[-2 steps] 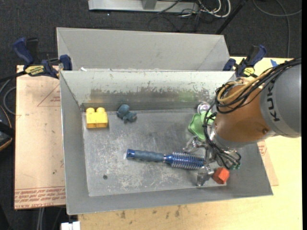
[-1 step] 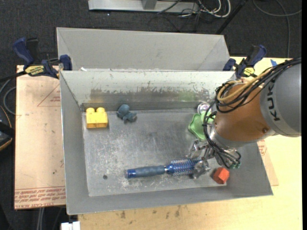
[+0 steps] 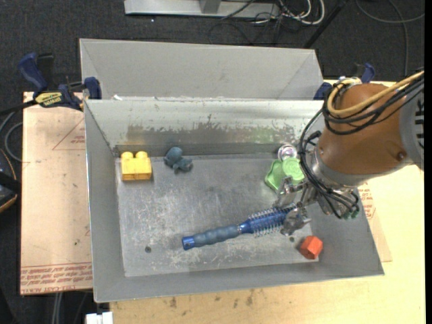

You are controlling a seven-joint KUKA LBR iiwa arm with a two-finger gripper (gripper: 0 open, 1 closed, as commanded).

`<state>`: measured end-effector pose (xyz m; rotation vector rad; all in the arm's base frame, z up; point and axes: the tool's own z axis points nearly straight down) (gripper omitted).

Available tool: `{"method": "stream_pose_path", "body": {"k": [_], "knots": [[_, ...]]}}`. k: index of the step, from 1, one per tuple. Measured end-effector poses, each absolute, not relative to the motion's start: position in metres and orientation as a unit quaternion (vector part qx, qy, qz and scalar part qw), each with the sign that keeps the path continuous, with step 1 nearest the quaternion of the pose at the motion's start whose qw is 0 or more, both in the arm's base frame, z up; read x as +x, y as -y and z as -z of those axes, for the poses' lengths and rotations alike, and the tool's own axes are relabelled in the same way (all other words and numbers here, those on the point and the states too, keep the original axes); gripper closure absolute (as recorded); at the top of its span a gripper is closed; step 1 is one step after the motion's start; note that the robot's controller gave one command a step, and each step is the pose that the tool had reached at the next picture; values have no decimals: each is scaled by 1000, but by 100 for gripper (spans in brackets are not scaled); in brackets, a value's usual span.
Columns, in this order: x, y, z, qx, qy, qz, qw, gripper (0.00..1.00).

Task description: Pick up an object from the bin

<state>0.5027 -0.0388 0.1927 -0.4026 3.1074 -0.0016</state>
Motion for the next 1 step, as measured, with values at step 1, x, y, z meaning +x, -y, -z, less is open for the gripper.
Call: {"method": "stream_pose_path", "body": {"k": [1], "knots": [[511, 37, -232, -297, -955, 0, 3, 100]]}}
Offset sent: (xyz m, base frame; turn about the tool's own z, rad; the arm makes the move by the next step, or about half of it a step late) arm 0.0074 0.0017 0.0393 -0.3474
